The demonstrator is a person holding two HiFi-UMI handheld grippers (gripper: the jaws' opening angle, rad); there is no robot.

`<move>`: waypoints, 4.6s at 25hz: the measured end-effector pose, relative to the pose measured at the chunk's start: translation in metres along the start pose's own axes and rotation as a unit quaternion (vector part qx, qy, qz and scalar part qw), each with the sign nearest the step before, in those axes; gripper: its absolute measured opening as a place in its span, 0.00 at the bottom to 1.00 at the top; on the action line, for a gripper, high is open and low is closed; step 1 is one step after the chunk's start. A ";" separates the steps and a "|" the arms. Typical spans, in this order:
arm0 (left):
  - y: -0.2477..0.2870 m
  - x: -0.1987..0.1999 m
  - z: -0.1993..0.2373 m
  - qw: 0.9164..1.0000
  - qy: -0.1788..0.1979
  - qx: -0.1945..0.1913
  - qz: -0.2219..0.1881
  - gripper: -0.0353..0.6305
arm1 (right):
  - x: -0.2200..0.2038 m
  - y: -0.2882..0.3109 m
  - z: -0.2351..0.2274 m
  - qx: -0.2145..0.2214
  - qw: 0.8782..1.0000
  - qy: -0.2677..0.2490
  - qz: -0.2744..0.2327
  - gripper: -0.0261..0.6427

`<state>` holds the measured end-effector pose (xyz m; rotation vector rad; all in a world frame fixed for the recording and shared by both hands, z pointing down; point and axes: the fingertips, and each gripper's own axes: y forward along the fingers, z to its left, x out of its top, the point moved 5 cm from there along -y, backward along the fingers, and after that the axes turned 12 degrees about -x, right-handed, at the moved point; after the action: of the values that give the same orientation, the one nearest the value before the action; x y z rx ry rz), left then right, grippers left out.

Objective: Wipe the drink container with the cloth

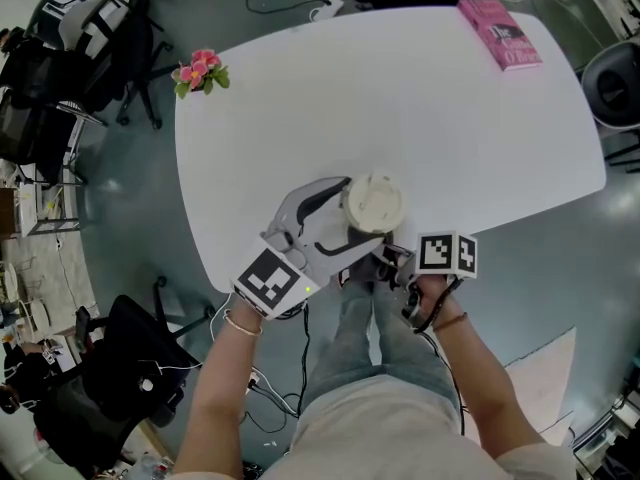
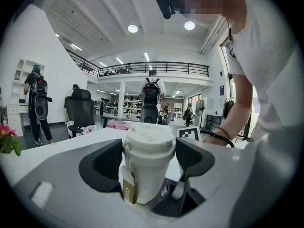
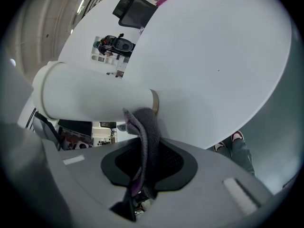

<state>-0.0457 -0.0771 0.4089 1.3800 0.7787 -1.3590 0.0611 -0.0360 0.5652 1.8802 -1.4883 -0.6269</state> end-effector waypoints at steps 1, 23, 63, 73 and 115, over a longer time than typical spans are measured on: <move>0.000 0.000 0.000 1.000 -0.009 0.003 -0.001 0.58 | 0.000 0.000 0.000 0.001 1.000 0.001 0.003 0.14; 0.000 -0.004 0.003 1.000 0.016 -0.004 0.014 0.58 | -0.019 -0.054 0.019 0.029 0.992 -0.122 0.020 0.14; 0.001 -0.002 0.002 0.999 0.011 -0.002 0.035 0.58 | 0.051 -0.162 0.043 0.170 0.960 -0.084 -0.205 0.14; 0.001 -0.003 0.003 0.999 0.011 -0.002 0.035 0.58 | 0.057 -0.151 0.040 0.168 0.964 -0.074 -0.194 0.14; 0.003 -0.001 0.003 1.000 0.016 -0.004 0.027 0.58 | 0.054 -0.107 0.023 0.111 0.984 0.007 -0.142 0.14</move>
<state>-0.0437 -0.0802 0.4110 1.4099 0.7613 -1.2943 0.1282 -0.0772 0.4725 2.2892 -1.3371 -0.5944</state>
